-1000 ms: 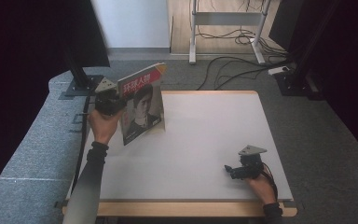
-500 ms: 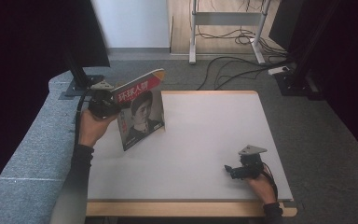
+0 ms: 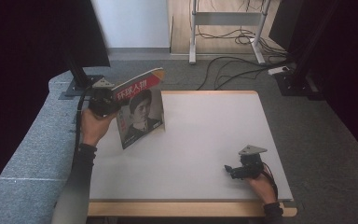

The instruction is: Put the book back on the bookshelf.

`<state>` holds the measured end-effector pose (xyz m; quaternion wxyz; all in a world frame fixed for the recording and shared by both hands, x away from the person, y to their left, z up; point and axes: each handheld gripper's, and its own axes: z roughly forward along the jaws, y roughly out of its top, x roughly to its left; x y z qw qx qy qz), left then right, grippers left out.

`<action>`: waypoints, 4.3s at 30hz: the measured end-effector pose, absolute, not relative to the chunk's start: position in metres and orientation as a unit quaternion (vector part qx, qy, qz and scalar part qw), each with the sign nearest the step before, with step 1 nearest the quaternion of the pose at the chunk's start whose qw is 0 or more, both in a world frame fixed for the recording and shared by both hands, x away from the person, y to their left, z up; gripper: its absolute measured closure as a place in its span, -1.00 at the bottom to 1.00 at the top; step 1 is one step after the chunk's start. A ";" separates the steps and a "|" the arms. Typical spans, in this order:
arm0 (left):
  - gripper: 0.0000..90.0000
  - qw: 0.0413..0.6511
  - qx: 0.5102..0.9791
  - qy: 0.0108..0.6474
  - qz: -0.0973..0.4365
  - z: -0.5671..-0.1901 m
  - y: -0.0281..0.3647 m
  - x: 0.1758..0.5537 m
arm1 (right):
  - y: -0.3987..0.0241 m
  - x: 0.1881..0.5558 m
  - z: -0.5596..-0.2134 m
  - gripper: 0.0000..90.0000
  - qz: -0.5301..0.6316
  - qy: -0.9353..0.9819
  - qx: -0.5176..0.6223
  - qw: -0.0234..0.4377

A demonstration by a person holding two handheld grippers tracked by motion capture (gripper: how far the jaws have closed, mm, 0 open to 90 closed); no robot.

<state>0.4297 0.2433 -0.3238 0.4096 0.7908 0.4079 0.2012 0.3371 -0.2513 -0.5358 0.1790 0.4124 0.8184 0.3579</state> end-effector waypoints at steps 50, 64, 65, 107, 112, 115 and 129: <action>0.90 0.480 0.773 0.348 0.224 -0.355 0.176 0.437 | -0.252 0.337 -0.536 -0.87 0.360 0.819 0.410 0.179; 0.71 0.493 0.784 0.323 0.195 -0.360 0.169 0.425 | -0.252 0.337 -0.536 -0.87 0.359 0.819 0.409 0.179; 0.70 0.492 0.786 0.321 0.195 -0.361 0.168 0.424 | -0.252 0.337 -0.536 -0.87 0.359 0.820 0.409 0.179; 0.67 0.515 0.750 0.349 0.223 -0.359 0.172 0.421 | -0.252 0.337 -0.536 -0.87 0.359 0.819 0.409 0.179; 0.36 0.510 0.774 0.318 0.197 -0.363 0.160 0.418 | -0.252 0.337 -0.536 -0.87 0.359 0.819 0.410 0.178; 0.20 0.500 0.785 0.307 0.198 -0.366 0.155 0.414 | -0.252 0.337 -0.536 -0.87 0.359 0.819 0.410 0.178; 0.03 0.455 0.811 0.305 0.206 -0.391 0.150 0.404 | -0.252 0.337 -0.536 -0.87 0.359 0.820 0.410 0.177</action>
